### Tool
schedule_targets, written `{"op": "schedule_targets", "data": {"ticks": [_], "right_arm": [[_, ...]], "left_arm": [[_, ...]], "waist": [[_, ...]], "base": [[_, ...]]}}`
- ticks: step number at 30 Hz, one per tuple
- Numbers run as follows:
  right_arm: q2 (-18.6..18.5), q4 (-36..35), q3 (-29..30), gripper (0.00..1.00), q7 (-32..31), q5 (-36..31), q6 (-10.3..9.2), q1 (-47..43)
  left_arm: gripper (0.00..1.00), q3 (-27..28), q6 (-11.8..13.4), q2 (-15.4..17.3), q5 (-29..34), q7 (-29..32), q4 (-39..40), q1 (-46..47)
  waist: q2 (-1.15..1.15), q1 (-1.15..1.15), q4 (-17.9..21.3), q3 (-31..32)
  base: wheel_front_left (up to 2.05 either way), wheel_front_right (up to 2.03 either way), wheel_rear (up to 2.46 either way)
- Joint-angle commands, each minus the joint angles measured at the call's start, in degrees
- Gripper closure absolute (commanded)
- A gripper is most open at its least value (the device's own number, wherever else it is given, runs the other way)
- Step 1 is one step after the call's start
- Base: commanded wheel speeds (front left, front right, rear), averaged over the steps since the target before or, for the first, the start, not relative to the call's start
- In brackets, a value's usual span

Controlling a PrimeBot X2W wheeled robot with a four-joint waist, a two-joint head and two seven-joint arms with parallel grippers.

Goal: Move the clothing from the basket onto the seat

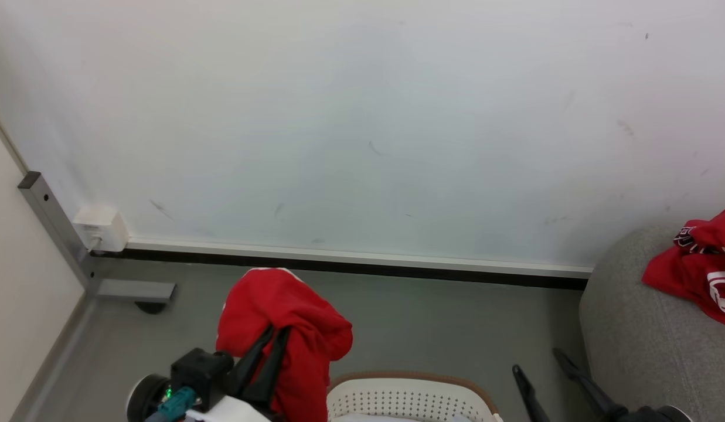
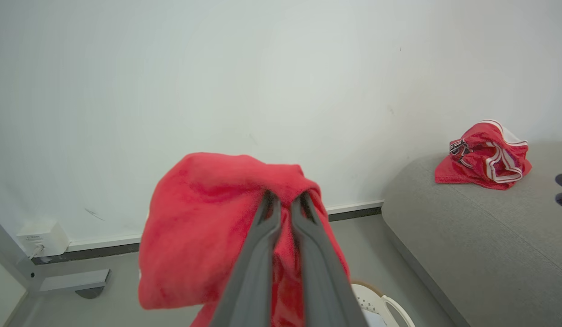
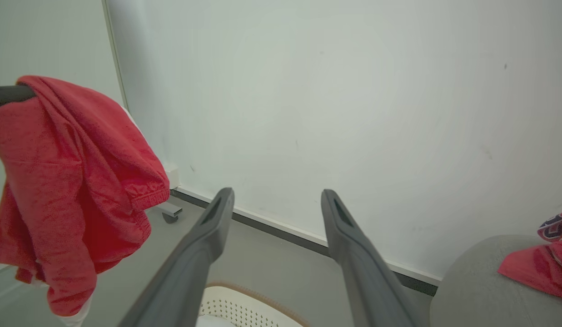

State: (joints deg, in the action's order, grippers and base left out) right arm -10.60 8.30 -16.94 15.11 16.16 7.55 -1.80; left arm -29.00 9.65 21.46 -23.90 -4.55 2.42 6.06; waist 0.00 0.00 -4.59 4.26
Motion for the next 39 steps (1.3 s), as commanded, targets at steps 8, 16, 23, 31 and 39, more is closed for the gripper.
{"op": "schedule_targets", "data": {"ticks": [8, 16, 23, 31, 39], "right_arm": [[-6.3, -3.0, -17.8, 0.00, -2.5, 6.6, -0.14, 8.8], [-8.8, -5.0, -31.3, 0.00, -3.7, 12.1, -0.14, 17.9], [-9.0, -1.1, -34.6, 0.00, -3.1, 12.7, -0.13, 22.5], [-7.5, 2.4, -34.8, 1.00, -1.4, 15.1, -0.14, 24.2], [-7.8, 2.4, -31.0, 1.00, -0.1, 14.4, -0.14, 22.4]], "left_arm": [[1.00, -2.4, -1.5, -0.8, 0.9, 2.1, 3.4, 3.5], [1.00, -7.0, -4.1, -4.1, 1.8, 3.1, 3.3, 7.2], [1.00, -11.6, -7.9, -5.7, 0.7, 4.5, 3.8, 8.3], [1.00, -13.3, -9.5, -7.2, -2.0, 5.8, 6.2, 7.3], [0.07, -12.8, -7.9, -6.6, -0.5, 4.5, 5.2, 7.3]], "waist": [[0.00, 0.00, -1.4, -0.3], [0.00, 0.00, -2.8, -0.3], [0.00, 0.00, -3.3, -0.3], [0.00, 0.00, -3.1, -0.6], [0.00, 0.00, -1.7, -0.9]], "base": [[0.00, 0.00, 0.00], [0.00, 0.00, 0.00], [0.00, 0.00, 0.00], [0.00, 0.00, 0.00], [0.00, 0.00, 0.00]]}}
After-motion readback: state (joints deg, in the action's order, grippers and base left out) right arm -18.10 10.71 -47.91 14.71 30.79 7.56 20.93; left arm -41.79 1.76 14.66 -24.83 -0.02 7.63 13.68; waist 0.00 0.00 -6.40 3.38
